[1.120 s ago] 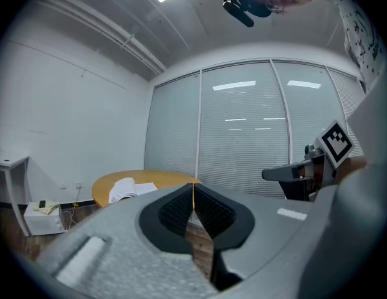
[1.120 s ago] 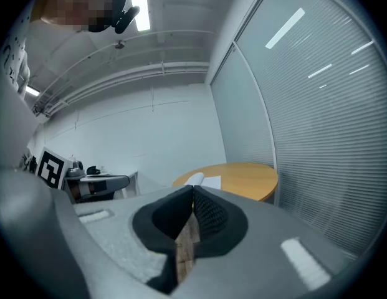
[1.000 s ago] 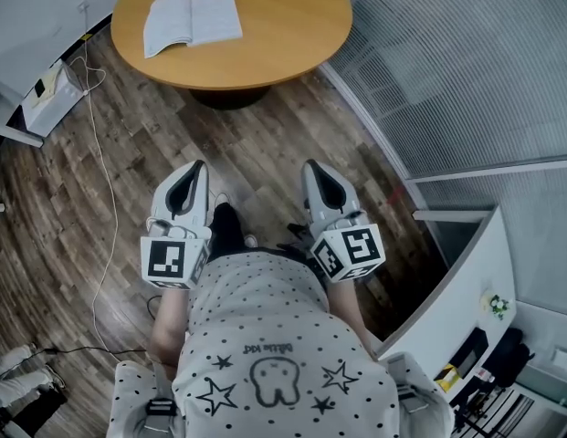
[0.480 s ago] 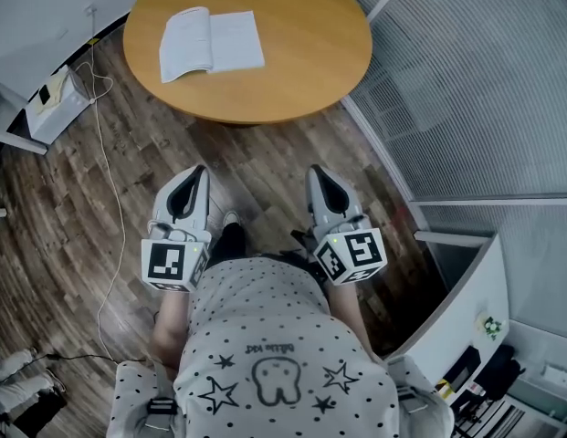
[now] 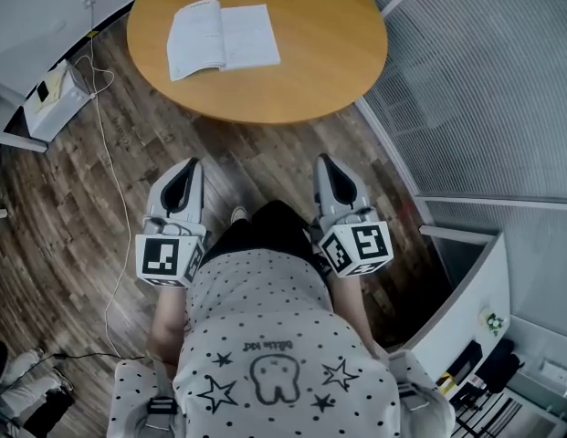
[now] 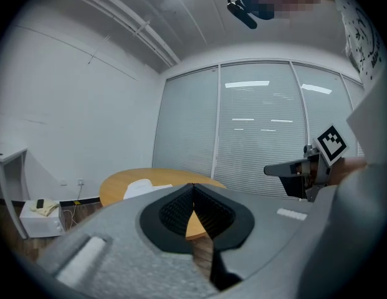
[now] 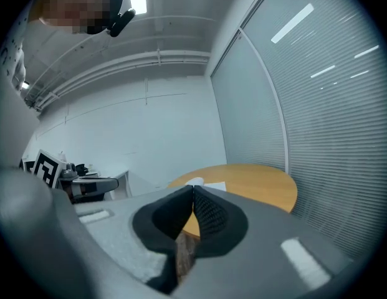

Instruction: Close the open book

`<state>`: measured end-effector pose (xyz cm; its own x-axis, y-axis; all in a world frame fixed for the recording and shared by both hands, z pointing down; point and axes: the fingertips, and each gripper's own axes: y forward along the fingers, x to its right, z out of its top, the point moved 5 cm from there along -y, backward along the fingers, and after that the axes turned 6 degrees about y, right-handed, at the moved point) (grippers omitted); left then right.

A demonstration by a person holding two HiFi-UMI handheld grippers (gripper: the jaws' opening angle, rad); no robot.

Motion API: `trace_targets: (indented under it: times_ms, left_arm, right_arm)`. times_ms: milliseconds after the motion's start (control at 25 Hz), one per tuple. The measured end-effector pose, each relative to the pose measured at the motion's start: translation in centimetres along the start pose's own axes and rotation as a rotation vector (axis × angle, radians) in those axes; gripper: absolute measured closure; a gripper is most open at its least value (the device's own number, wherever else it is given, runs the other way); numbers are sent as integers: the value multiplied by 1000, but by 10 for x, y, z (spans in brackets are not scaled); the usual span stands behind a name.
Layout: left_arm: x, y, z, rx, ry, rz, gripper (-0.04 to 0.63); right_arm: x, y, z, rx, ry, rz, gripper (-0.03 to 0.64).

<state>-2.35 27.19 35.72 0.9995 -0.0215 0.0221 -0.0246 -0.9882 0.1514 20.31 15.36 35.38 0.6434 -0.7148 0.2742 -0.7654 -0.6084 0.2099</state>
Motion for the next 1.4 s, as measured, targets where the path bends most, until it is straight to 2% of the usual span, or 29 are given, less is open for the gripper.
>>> trace_targets:
  times_ms: [160, 400, 640, 920, 1400]
  left_arm:
    - [-5, 1, -5, -13, -18, -1, 586]
    - [-18, 1, -6, -12, -34, 23, 586]
    - [-25, 13, -10, -27, -39, 55, 586]
    - [-25, 53, -5, -25, -48, 83, 586]
    - [-24, 132, 23, 34, -71, 225, 586]
  right_arm:
    - [2, 6, -5, -32, 9, -23, 612]
    - [-4, 19, -5, -46, -7, 1, 612]
    - [11, 30, -5, -58, -2, 10, 612]
    - [46, 55, 2, -75, 11, 30, 612]
    - [113, 130, 49, -64, -31, 155, 612]
